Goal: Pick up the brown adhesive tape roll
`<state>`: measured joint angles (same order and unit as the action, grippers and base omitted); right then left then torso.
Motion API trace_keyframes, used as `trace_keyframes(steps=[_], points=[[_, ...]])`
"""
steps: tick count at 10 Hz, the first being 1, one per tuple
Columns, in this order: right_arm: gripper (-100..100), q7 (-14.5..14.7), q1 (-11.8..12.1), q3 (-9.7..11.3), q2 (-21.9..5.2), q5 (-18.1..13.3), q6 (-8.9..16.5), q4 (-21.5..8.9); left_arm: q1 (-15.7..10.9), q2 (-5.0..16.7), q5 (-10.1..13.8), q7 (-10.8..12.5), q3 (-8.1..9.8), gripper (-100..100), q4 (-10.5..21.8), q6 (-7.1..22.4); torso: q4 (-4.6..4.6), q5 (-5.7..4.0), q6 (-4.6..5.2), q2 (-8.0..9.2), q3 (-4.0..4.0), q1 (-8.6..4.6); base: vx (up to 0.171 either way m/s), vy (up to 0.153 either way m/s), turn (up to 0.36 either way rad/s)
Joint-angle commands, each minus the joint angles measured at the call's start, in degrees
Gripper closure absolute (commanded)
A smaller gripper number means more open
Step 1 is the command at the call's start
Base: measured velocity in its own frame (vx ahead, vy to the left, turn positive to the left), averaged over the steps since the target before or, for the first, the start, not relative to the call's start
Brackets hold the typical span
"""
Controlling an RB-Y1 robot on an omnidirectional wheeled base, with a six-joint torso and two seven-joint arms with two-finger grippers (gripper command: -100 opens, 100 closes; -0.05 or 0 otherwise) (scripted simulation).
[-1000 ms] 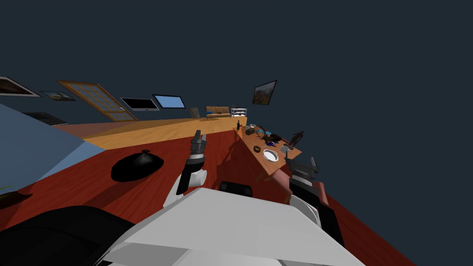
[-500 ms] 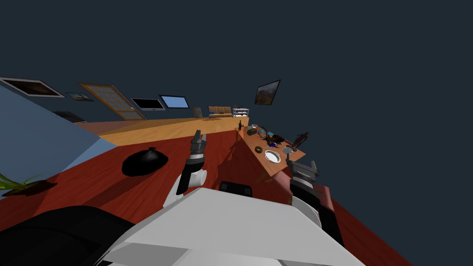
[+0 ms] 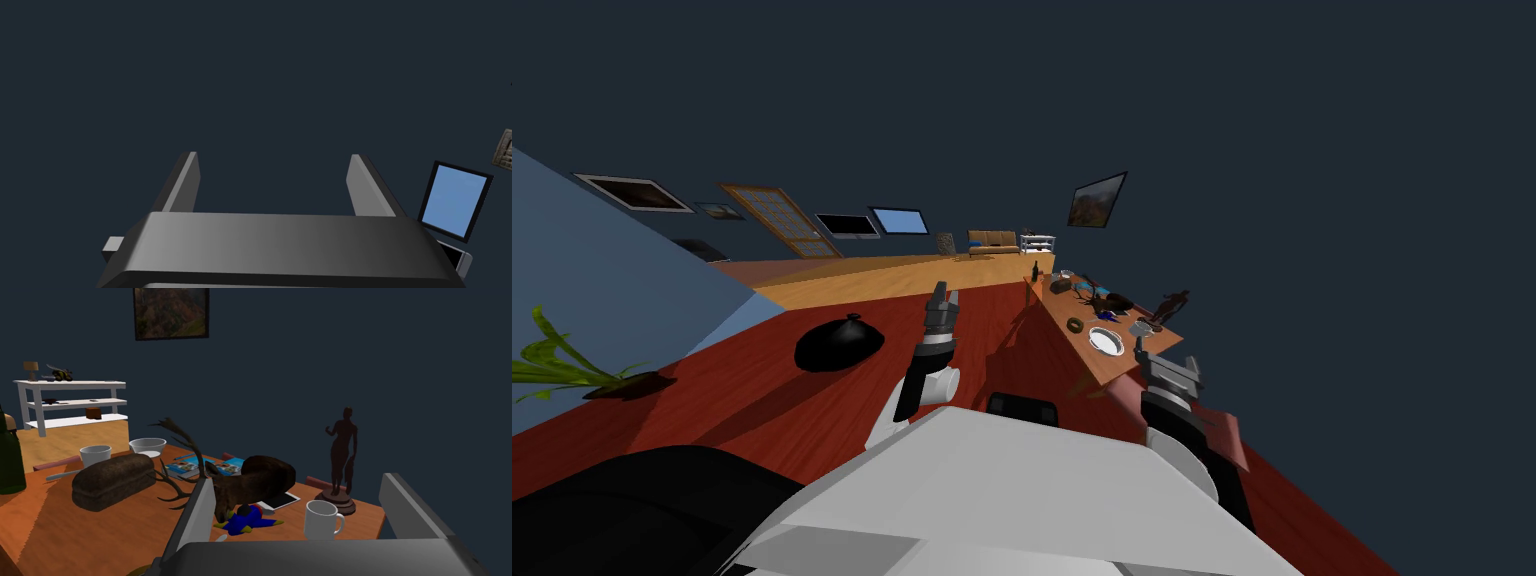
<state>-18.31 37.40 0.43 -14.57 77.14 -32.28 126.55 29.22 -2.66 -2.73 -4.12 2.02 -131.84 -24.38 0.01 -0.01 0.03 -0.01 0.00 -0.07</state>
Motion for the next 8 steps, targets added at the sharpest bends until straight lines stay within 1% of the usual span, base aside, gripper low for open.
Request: trace_keyframes(steps=[1,2,3,4,5,6,8], points=[[-100,-0.27,0.04,0.03,-0.11,1.77,-0.18,-0.16,0.00,0.00,0.00,0.00,0.00,0,0.00,0.00,0.00,0.00,0.00,0.00,0.00,0.00,0.000,-0.001,-0.021],[-100,-1.22,0.40,0.15,-0.35,4.01,-1.39,-0.78,0.00,0.00,0.00,0.00,0.00,0,0.00,0.00,0.00,0.00,0.00,0.00,0.00,0.01,0.003,0.000,0.169],[-100,-1.22,0.40,0.15,-0.35,5.61,-1.39,-0.78,-0.01,0.00,0.00,0.00,-0.01,0,0.00,0.00,0.00,0.00,-0.03,-0.01,-0.01,0.01,0.005,-0.007,0.101],[-100,-1.22,0.40,0.15,-0.35,7.26,-1.39,-0.78,0.00,0.00,0.00,0.00,0.00,0,0.00,0.00,-0.01,0.00,-0.01,-0.03,-0.02,-0.01,0.003,-0.005,-0.014],[-100,-1.22,0.40,0.15,-0.35,7.79,-1.39,-0.78,0.00,0.00,0.00,0.00,0.00,0,0.00,0.00,0.00,0.00,0.00,-0.02,-0.01,0.00,0.001,0.000,-0.018],[-100,-2.16,0.70,0.23,-0.59,10.06,-2.65,-1.45,0.00,0.00,0.00,0.00,0.00,0,0.00,0.00,0.00,0.00,0.00,-0.01,-0.01,0.01,0.009,-0.002,0.155],[-100,-2.16,0.70,0.23,-0.59,13.49,-2.65,-1.45,0.00,0.00,0.00,0.00,0.00,0,0.00,0.00,-0.01,0.00,-0.01,-0.05,-0.03,-0.01,0.009,-0.006,0.050]])
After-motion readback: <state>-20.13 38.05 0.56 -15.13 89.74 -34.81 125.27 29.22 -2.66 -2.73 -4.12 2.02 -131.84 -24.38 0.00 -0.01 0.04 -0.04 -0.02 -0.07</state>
